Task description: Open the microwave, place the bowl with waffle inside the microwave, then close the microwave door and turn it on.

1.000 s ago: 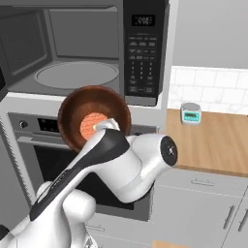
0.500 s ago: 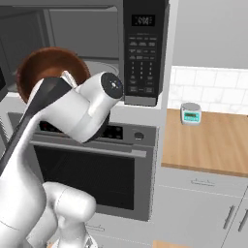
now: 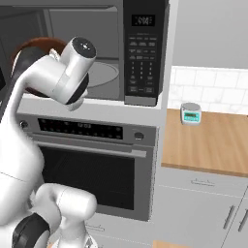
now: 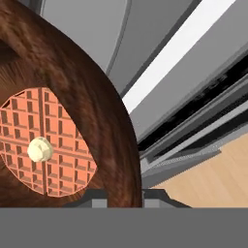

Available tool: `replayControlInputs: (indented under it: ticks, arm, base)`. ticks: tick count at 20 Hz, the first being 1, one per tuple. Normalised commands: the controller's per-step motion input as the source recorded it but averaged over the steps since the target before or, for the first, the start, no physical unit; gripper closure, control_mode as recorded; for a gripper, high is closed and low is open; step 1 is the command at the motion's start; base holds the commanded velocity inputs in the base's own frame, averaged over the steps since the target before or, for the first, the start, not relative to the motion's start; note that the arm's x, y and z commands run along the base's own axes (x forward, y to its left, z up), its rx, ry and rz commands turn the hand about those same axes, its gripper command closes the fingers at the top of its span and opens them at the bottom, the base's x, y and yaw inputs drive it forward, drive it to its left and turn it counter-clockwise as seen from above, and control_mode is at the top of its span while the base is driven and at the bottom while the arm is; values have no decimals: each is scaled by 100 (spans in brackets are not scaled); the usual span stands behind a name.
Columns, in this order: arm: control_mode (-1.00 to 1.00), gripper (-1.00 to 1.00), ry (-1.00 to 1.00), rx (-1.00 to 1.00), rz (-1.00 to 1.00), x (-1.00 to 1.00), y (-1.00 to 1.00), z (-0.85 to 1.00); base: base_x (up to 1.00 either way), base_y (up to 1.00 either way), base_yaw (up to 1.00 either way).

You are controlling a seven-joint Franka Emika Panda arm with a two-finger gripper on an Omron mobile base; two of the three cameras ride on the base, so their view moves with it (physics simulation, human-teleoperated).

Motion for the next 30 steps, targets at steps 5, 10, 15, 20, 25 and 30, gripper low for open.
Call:
replayControlInputs:
  ticks: [5,10,15,20,25,30]
  arm:
    - [-100,100,0,0,-30,96,12,0]
    - [-100,100,3,0,-24,64,22,0]
    - [-100,100,5,-1,-10,63,14,-6]
    - [-100,100,4,0,-2,39,1,0]
    - [-100,100,8,0,-3,46,0,-18]
    - [-100,100,0,0,-5,35,0,-7]
  base:
    - [0,0,0]
    - [0,0,0]
    - [0,0,0]
    - [0,0,0]
    - [0,0,0]
    - [0,0,0]
